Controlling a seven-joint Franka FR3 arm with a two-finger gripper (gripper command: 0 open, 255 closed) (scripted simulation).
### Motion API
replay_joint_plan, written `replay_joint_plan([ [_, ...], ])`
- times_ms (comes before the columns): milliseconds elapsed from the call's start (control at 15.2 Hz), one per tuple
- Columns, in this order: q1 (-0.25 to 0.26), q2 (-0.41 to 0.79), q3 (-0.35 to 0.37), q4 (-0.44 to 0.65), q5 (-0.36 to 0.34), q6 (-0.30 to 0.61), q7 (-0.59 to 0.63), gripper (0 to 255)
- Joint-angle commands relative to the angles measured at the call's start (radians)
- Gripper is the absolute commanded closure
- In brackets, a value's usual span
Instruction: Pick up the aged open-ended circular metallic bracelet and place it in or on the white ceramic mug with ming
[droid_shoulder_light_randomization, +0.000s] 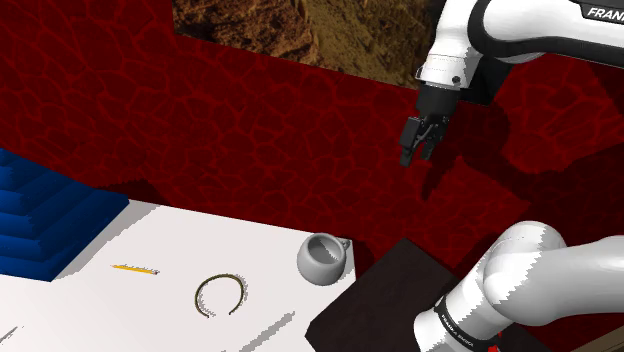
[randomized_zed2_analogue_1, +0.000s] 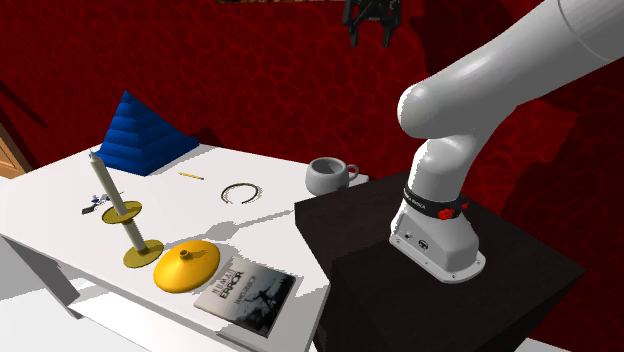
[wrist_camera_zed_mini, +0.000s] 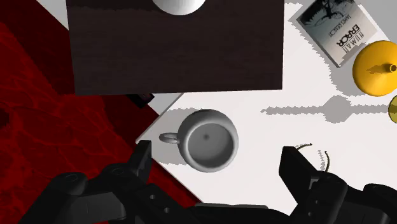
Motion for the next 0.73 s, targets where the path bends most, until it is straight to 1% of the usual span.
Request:
replay_joint_plan([
  [0,0.000,0.000,0.000,0.000,0.000,0.000,0.000,0],
  [330,0.026,0.049,0.068,-0.102,0.048,0.169,0.057,0],
  [660,0.053,0.142,0.139,-0.170,0.092,0.347,0.112,0],
])
